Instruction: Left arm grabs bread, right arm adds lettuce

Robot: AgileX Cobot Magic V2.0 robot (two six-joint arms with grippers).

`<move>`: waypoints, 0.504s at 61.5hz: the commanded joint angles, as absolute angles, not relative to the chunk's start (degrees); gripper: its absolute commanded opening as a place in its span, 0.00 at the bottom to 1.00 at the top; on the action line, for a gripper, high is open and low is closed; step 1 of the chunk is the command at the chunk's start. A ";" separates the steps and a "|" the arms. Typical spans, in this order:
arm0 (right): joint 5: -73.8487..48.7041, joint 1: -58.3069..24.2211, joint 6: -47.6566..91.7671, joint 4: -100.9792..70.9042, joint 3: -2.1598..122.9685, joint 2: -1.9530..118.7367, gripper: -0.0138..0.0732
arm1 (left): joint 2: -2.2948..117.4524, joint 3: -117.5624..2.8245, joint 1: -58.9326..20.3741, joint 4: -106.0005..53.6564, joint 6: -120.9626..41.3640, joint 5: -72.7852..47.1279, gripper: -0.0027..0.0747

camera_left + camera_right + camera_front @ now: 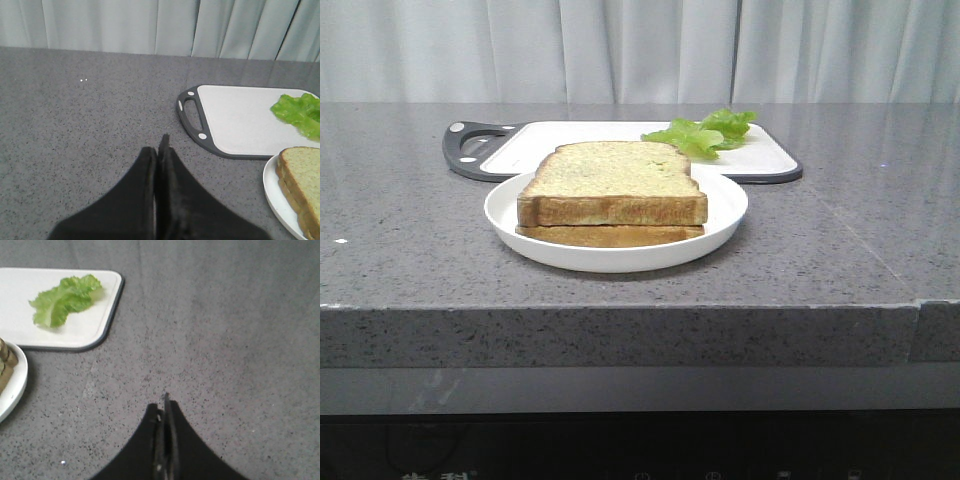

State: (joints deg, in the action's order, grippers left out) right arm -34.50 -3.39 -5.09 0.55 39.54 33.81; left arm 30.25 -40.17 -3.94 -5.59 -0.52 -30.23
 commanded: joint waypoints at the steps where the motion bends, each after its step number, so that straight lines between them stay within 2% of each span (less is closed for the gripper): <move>1: -31.45 -3.25 -4.43 1.06 40.27 36.38 0.02 | 32.28 -41.68 -3.84 -6.28 0.00 -27.53 0.01; 7: -31.79 -3.25 -4.43 0.93 40.00 38.25 0.03 | 34.69 -41.68 -3.84 -6.28 0.00 -29.23 0.01; 10: -31.79 -3.25 -4.43 0.81 40.00 38.99 0.05 | 35.80 -41.68 -3.84 -6.28 0.00 -29.79 0.05; 14: -31.85 -3.25 -4.43 0.74 40.00 39.71 0.12 | 37.70 -41.68 -3.95 -6.28 0.00 -29.91 0.17; 21: -32.31 -3.25 -4.43 0.68 40.00 39.95 0.37 | 41.03 -41.95 -3.95 -9.20 0.00 -29.91 0.52; 24: -32.38 -3.25 -4.43 0.68 40.00 39.95 0.45 | 42.73 -42.24 -3.95 -11.56 0.00 -30.22 0.61; 27: -32.52 -3.25 -4.43 0.66 40.00 39.95 0.52 | 44.69 -42.99 -3.95 -13.99 -1.37 -31.37 0.64; 31: -32.89 -3.25 -4.43 0.66 40.00 39.95 0.53 | 47.47 -44.83 -4.32 -18.16 -5.59 -33.89 0.63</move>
